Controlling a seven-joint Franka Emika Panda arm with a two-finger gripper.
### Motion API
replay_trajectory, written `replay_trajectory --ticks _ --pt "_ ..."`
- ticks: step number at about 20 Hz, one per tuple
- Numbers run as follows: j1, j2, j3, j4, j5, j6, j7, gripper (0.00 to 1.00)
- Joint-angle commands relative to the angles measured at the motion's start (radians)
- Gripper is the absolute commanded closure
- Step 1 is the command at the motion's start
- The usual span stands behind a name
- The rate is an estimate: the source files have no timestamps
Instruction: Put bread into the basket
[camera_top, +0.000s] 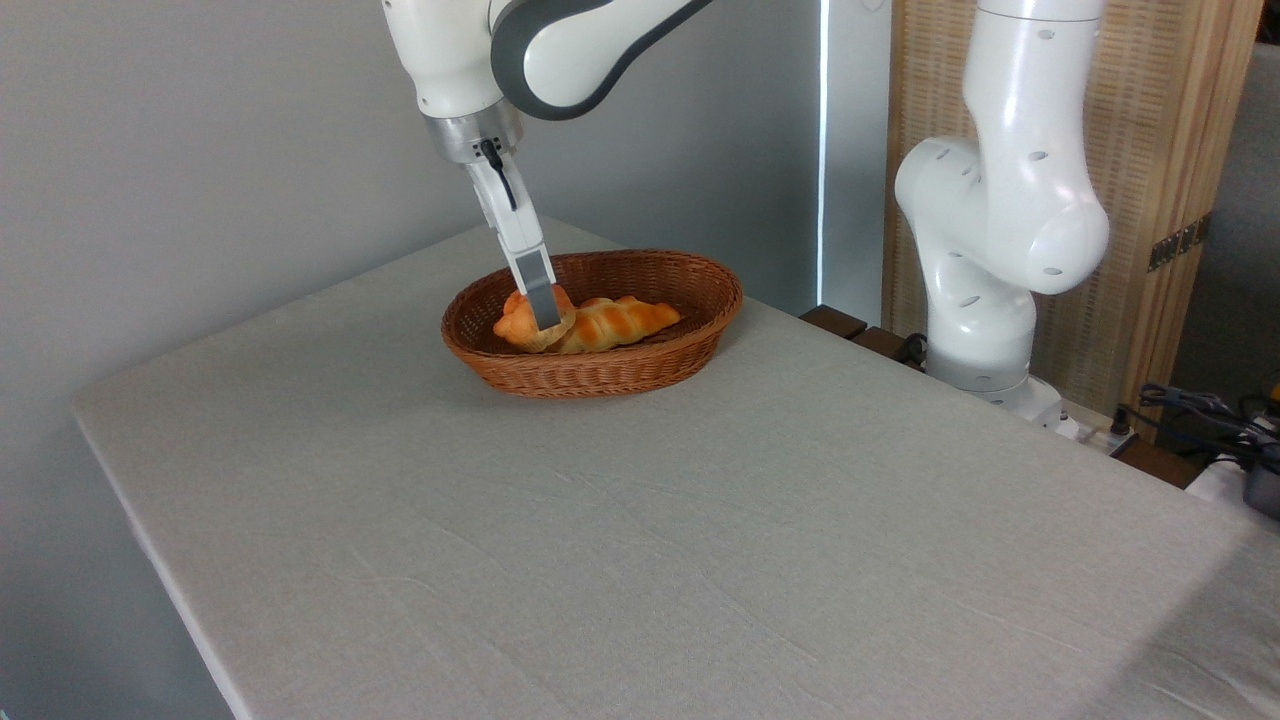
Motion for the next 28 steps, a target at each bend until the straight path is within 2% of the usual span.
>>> replay_trajectory --ticks 1,3,5,10,13,15,20,23,26,28 --pt "0.01 -0.004 0.025 0.062 -0.007 -0.001 0.008 0.0" --pt "0.01 -0.006 0.06 0.097 -0.009 -0.017 0.006 0.0" --pt "0.03 -0.006 0.062 0.138 -0.009 -0.032 0.005 0.0" --pt "0.153 0.022 0.063 0.31 -0.006 -0.122 0.015 0.0" --pt "0.197 0.09 0.074 0.445 0.011 -0.22 0.015 0.0" --pt "0.199 0.127 0.127 0.548 0.095 -0.297 0.044 0.0" --pt "0.211 0.131 0.267 0.6 0.099 -0.36 0.046 0.0" --pt "0.217 0.118 0.278 0.6 0.1 -0.365 0.046 0.0" --pt "0.217 0.118 0.319 0.6 0.103 -0.365 0.035 0.0" --pt "0.202 0.106 0.341 0.588 0.143 -0.365 0.028 0.0"
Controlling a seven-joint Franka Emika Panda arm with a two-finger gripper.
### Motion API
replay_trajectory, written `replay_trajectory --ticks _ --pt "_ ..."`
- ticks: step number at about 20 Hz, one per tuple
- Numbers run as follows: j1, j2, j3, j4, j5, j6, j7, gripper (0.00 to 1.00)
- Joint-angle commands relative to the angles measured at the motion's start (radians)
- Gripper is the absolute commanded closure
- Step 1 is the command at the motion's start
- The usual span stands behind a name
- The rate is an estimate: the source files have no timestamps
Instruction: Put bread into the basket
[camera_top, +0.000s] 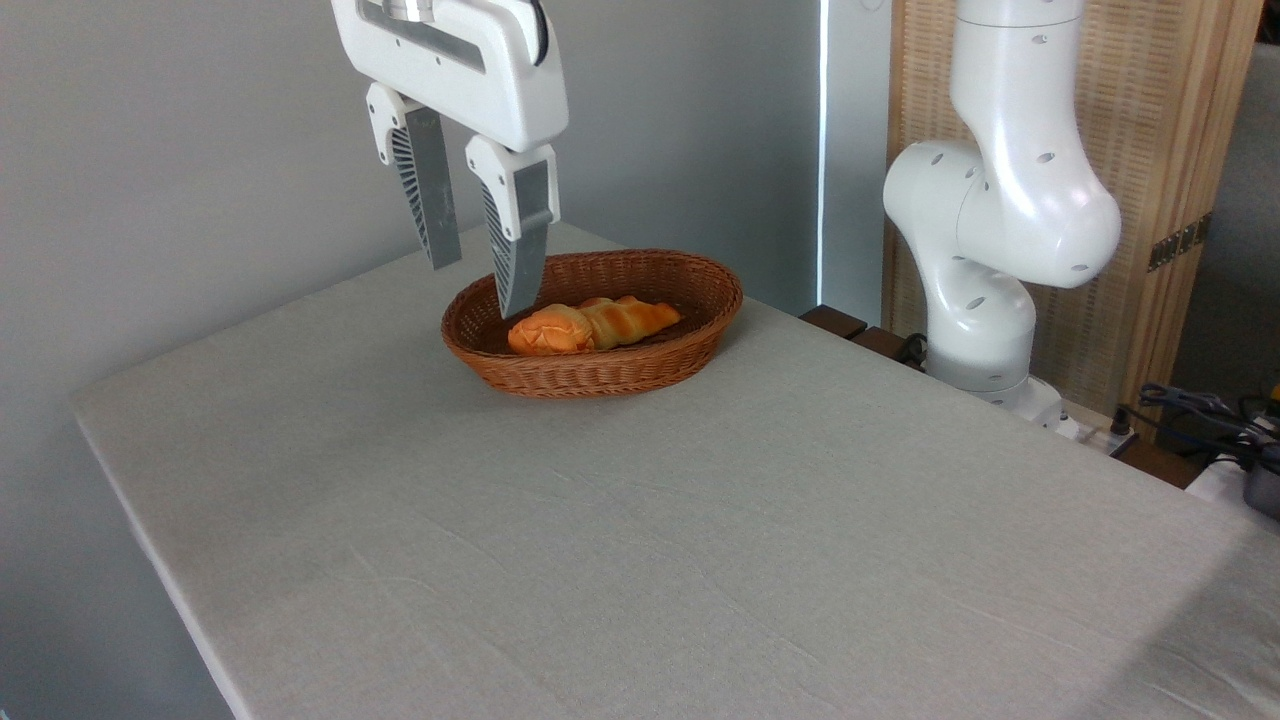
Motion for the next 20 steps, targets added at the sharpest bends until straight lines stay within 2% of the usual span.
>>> replay_trajectory --ticks 1,4,9,11,15,17,20 --pt "-0.034 -0.007 0.038 -0.002 0.045 -0.019 -0.014 0.0" --pt "-0.036 -0.006 0.024 -0.023 0.046 -0.012 -0.014 0.0" --pt "-0.002 -0.007 -0.042 -0.072 0.063 -0.01 -0.014 0.0" --pt "-0.002 -0.007 -0.043 -0.082 0.104 -0.012 -0.015 0.0" --pt "0.001 -0.007 -0.042 -0.083 0.112 0.007 -0.023 0.0" --pt "0.027 -0.009 -0.042 -0.091 0.112 0.046 -0.027 0.0" --pt "0.035 -0.01 -0.042 -0.094 0.112 0.057 -0.024 0.0"
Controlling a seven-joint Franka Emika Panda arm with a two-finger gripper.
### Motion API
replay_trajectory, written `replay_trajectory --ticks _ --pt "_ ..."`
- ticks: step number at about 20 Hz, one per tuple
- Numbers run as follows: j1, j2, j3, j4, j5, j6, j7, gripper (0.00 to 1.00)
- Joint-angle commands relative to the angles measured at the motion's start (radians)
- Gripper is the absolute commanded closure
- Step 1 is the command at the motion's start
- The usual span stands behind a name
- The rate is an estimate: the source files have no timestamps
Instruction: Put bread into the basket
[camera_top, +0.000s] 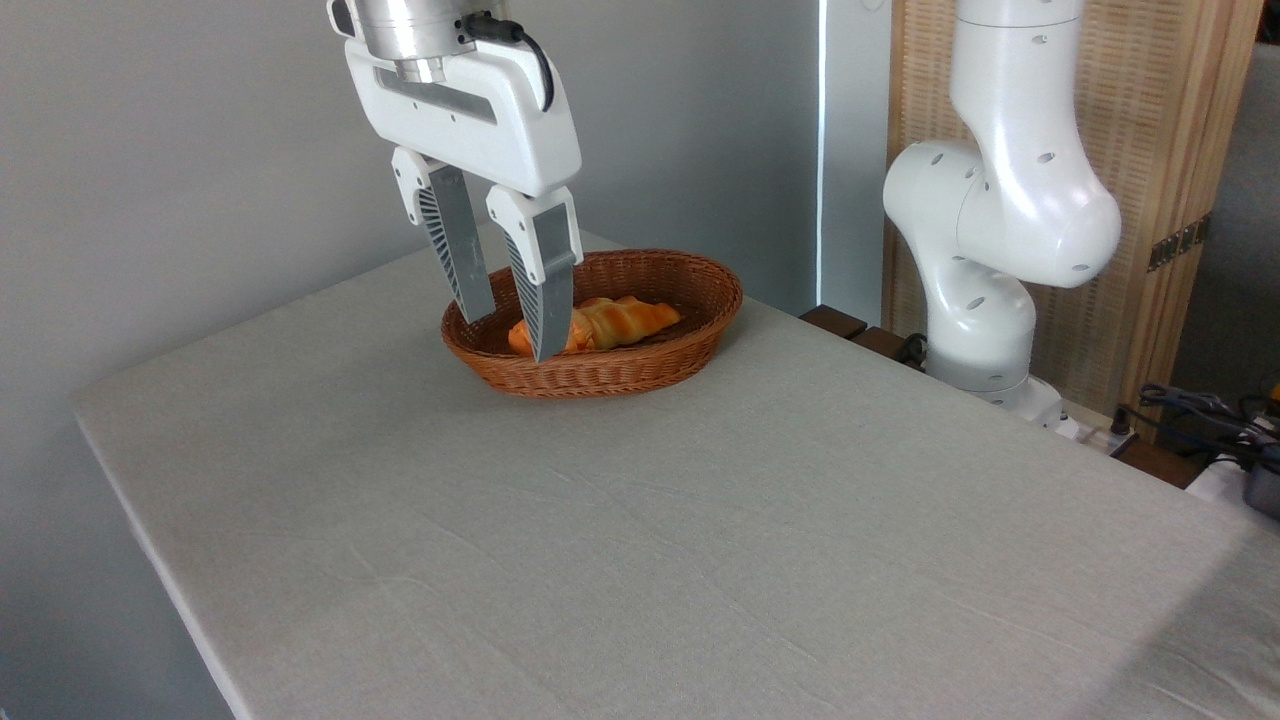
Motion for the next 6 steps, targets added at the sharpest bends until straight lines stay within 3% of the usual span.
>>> replay_trajectory --ticks 1,6 --pt "0.022 -0.012 -0.01 -0.018 0.012 0.029 -0.013 0.0" --pt "0.023 -0.012 -0.01 -0.018 0.01 0.029 -0.01 0.0"
